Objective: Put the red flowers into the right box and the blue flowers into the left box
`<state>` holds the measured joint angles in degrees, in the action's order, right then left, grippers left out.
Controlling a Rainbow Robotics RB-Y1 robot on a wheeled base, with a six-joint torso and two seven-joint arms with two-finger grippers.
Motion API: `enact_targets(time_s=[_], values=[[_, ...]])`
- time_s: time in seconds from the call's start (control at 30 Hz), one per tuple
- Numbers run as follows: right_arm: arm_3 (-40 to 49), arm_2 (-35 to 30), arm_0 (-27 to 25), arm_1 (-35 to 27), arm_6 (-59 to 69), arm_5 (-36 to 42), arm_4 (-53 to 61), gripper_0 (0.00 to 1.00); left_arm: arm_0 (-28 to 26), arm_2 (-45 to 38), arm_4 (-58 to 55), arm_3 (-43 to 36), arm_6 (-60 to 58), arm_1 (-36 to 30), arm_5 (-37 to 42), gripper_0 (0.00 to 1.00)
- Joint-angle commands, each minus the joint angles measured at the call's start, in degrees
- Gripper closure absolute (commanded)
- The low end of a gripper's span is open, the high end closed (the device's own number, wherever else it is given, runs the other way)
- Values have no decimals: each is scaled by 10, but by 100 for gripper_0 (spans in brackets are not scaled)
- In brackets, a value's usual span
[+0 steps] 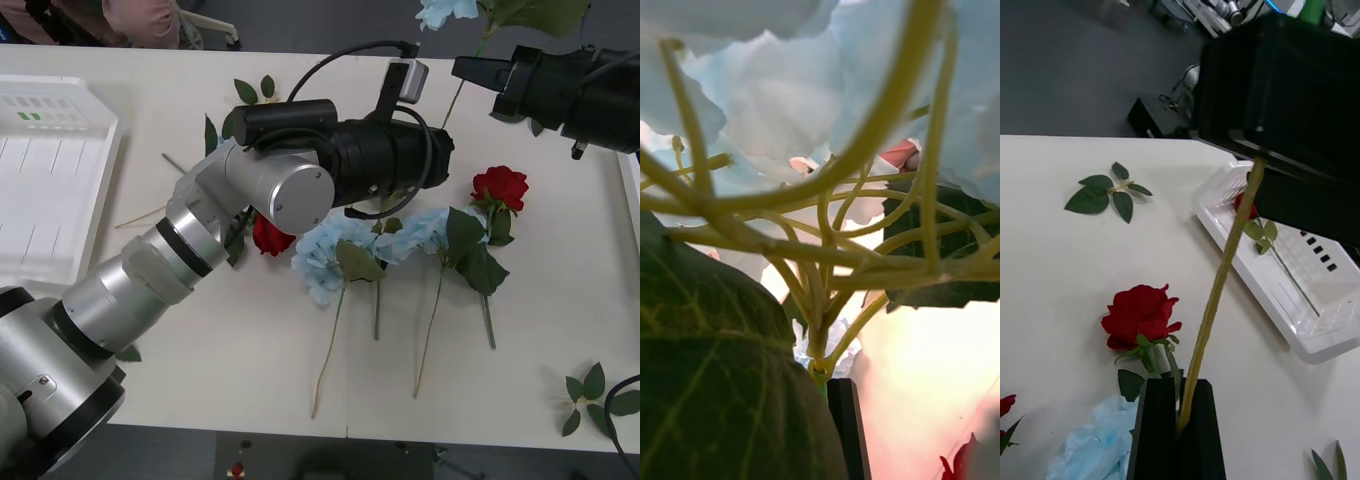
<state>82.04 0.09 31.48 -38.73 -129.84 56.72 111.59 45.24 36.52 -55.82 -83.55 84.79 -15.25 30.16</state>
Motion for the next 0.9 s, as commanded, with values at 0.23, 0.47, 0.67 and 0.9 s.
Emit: enact_targets(time_s=[0.23, 0.47, 0.67, 0.9], values=[[21, -4, 21, -12, -12, 1, -15, 33, 23, -7, -171, -94, 39, -203, 62, 100], [20, -4, 22, -22, 47, 34, -60, 33, 23, -12, -308, -196, 50, -456, 196, 100], [21, 2, 53, -65, 284, 159, -175, 33, 15, -14, -237, -188, 126, -631, 324, 100], [21, 89, 123, -117, 607, 288, -336, 33, -71, -19, 17, -108, 170, -664, 257, 100]])
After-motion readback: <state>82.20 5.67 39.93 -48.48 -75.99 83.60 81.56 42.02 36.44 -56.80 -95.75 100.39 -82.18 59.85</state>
